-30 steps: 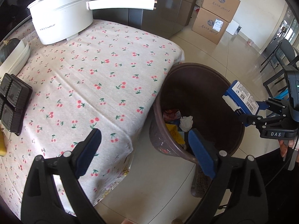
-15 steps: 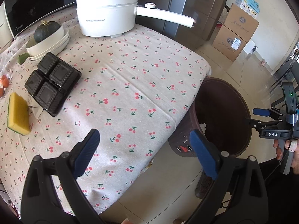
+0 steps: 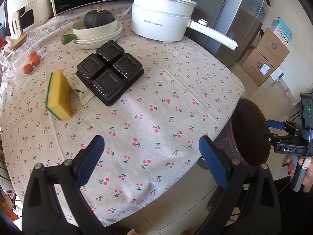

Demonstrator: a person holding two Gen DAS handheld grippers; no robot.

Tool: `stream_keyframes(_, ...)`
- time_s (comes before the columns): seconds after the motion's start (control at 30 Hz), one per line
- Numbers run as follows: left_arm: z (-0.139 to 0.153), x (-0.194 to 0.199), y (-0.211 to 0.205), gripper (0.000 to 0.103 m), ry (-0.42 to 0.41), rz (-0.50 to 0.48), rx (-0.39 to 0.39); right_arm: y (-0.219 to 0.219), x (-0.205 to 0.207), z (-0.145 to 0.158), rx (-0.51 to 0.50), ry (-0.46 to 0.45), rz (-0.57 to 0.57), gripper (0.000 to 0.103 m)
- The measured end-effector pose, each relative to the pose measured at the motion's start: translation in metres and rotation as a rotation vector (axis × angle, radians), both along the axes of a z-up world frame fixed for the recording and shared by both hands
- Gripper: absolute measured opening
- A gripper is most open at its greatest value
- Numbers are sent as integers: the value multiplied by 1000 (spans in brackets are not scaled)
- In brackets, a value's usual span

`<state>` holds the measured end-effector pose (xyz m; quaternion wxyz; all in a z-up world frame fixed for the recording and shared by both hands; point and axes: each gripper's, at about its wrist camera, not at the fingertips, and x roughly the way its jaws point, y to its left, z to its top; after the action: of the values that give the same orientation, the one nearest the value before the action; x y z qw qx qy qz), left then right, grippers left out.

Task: Collect trash
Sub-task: 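Move both open grippers back over the table toward the sponge and tray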

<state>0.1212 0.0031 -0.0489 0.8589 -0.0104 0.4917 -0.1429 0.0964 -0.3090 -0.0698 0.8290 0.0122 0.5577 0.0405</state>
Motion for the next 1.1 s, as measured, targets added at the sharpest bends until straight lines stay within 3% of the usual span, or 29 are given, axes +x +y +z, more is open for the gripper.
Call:
stream_keyframes(0.43, -3, -4, 81, 102, 15, 190, -10, 86, 32, 11, 5, -25, 113, 89)
stream_keyframes(0.63, -9, -6, 116, 102, 51, 287, -27, 128, 47, 18, -19, -45, 172, 102)
stream_keyframes(0.73, -9, -8, 133, 102, 51, 329, -34, 145, 58, 21, -3, -45, 183, 103)
stream_keyframes(1.1, -10, -3, 179, 102, 54, 455, 5, 198, 122, -3, 77, 7, 202, 103)
